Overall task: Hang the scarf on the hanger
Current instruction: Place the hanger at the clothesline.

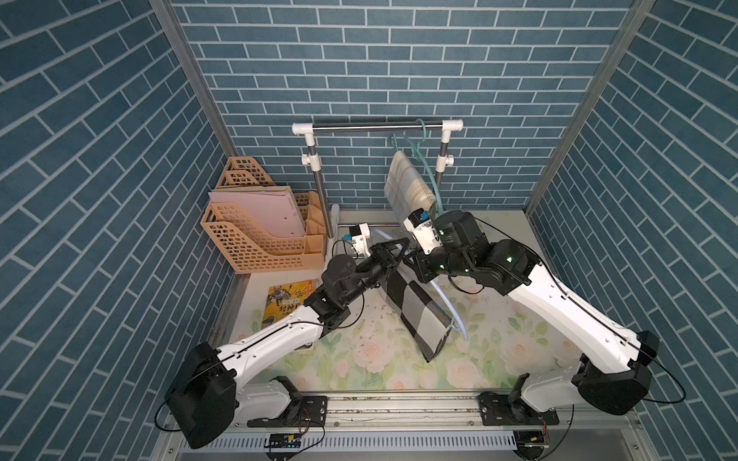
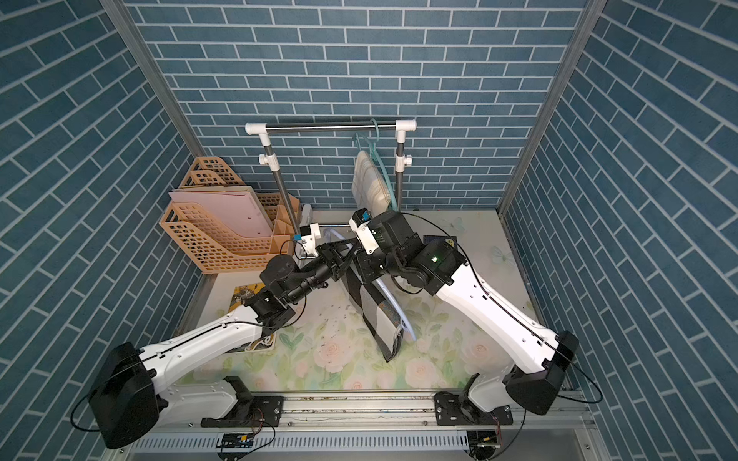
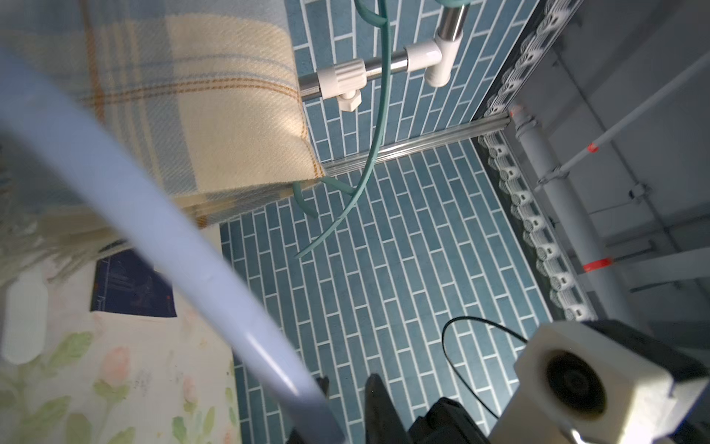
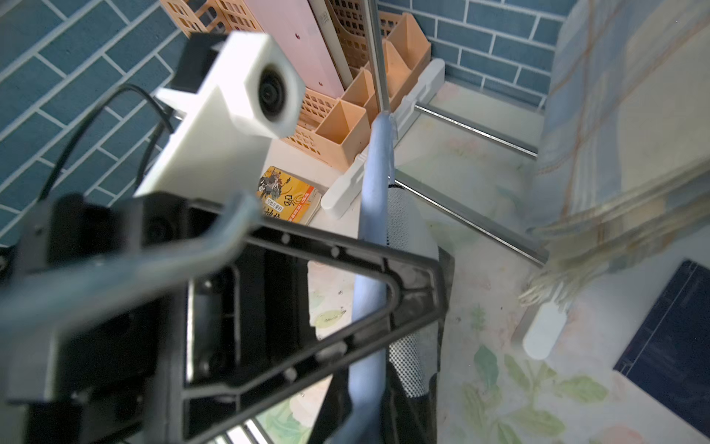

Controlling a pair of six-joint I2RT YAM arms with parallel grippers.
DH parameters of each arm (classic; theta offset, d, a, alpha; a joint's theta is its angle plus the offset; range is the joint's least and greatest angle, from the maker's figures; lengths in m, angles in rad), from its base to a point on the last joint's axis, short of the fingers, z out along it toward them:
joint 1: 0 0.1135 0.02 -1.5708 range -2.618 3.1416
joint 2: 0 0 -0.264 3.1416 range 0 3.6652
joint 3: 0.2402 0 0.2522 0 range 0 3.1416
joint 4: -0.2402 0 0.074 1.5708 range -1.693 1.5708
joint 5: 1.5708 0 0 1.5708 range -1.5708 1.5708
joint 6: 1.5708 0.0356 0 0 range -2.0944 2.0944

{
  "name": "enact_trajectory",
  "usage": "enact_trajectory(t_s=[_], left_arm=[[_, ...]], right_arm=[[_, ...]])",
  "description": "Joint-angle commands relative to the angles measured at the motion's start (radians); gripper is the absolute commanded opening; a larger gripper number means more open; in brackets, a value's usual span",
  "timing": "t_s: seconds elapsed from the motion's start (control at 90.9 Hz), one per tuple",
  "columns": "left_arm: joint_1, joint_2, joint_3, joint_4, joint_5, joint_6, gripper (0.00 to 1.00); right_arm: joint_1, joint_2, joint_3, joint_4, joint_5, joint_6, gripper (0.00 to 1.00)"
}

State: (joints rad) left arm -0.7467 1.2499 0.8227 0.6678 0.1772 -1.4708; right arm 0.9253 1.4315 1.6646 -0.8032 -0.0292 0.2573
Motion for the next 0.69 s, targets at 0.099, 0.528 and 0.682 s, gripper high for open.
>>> enact_trajectory(t_s=[0.099,0.528,0.682], left_arm=[[0.011,-0.019,0.012,0.0,0.03,0.097,0.0],[0.076,-0.037,0.027,0.011,0.009,-0.013,0.0],[0.099,-0.039,0.058,-0.016,0.015,-0.025,0.0]], right_arm=[[0.006,0.01,0.063,0.026,0.018,-0.024,0.0],[0.004,-0.106,-0.037,0.026,0.065,-0.038,0.83],[0.005,-0.253,-0.184,0.076,0.072,-0.059,0.89]])
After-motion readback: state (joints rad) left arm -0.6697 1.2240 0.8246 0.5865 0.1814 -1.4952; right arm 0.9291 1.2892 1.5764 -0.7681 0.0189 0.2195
